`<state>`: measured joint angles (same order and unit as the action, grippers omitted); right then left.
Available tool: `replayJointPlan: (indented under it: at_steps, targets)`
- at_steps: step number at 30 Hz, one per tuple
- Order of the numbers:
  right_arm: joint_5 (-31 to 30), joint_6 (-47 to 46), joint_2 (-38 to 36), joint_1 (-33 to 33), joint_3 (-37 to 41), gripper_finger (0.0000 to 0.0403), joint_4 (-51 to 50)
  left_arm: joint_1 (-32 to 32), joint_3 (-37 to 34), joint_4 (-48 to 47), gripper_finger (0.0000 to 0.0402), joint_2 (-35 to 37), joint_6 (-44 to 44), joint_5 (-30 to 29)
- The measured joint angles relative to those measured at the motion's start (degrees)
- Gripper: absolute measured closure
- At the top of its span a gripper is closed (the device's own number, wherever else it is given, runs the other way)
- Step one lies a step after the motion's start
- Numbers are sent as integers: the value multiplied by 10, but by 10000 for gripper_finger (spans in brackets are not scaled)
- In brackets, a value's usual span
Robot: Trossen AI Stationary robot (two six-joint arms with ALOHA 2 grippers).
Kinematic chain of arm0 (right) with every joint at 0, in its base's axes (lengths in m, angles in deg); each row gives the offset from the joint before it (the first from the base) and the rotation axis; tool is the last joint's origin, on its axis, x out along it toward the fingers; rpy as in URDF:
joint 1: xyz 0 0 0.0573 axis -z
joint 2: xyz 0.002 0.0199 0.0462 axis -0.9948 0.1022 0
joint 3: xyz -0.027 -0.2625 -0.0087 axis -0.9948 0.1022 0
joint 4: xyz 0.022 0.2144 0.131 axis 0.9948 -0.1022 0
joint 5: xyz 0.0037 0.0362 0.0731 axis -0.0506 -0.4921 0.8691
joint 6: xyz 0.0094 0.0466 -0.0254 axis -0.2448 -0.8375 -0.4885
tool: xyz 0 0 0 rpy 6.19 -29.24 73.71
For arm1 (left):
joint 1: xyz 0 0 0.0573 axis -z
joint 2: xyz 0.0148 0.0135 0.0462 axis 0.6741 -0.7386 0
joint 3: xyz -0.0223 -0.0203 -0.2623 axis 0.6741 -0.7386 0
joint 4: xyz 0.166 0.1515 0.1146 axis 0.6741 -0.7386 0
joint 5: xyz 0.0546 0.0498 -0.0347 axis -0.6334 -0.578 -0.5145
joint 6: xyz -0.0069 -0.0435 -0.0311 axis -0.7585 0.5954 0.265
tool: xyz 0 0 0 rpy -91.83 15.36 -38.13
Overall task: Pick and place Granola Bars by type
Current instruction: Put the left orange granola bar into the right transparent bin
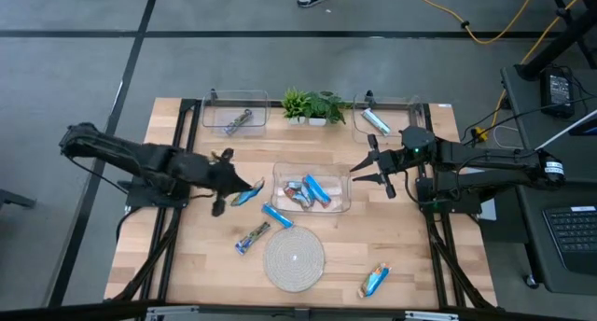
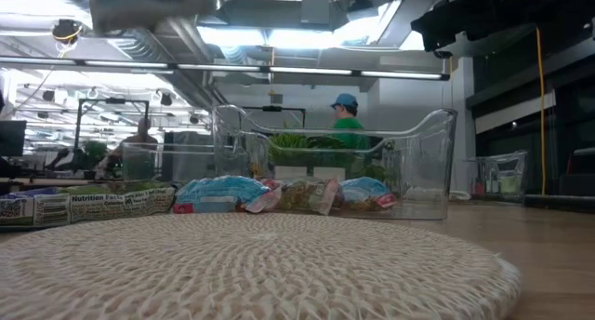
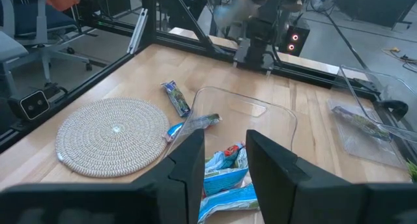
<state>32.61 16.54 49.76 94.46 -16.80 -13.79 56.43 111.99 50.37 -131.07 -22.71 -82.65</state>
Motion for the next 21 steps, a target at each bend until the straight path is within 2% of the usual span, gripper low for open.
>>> replayJointPlan:
  at_steps: [4, 10, 21]
  targets:
    - [0, 0, 0, 0, 0, 287, 0, 5, 0, 42, 401, 39, -61, 22]
    - [0, 0, 0, 0, 0, 287, 0, 5, 0, 32, 401, 50, -66, -23]
    - [0, 2, 0, 0, 0, 287, -1, 6, 0, 10, 399, -36, -62, -73]
